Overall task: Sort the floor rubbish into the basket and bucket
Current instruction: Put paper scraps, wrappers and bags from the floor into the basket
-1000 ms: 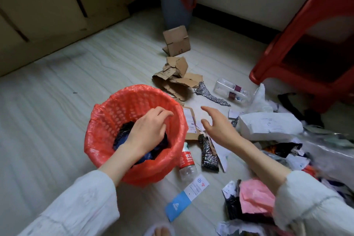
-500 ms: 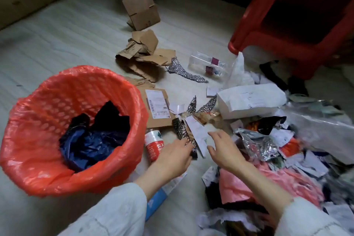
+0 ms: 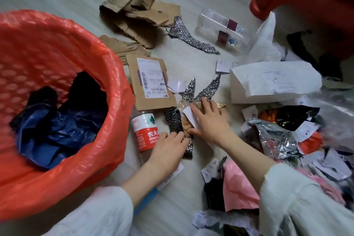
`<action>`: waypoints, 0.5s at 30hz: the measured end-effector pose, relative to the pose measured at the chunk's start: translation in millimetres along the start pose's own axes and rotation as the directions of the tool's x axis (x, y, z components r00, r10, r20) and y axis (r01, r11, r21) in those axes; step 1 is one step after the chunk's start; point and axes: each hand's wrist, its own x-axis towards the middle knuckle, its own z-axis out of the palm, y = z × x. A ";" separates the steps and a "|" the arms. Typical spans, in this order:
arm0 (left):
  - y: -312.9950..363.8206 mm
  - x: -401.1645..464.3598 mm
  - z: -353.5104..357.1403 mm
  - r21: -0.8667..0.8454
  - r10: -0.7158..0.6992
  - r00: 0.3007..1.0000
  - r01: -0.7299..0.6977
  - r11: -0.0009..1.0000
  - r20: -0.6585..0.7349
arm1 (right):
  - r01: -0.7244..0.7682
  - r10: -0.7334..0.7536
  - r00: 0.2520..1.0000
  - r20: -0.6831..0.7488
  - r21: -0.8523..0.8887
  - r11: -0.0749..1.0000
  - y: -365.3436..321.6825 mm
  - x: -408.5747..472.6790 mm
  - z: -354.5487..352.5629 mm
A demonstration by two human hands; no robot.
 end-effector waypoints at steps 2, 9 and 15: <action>2.8 0.2 -0.8 -0.012 -0.029 0.999 0.028 1.000 -0.015 | -0.021 0.022 0.997 -0.073 0.018 1.000 -4.9 -5.0 5.2; 5.4 -2.0 -1.2 -0.042 -0.087 0.995 0.084 0.996 -0.051 | 0.019 -0.019 0.974 -0.228 -0.001 1.000 -4.5 -16.6 19.7; 0.3 -7.1 3.4 -0.015 -0.102 0.992 0.101 0.995 -0.080 | 0.019 -0.001 0.975 -0.224 0.074 0.997 1.2 -23.0 20.2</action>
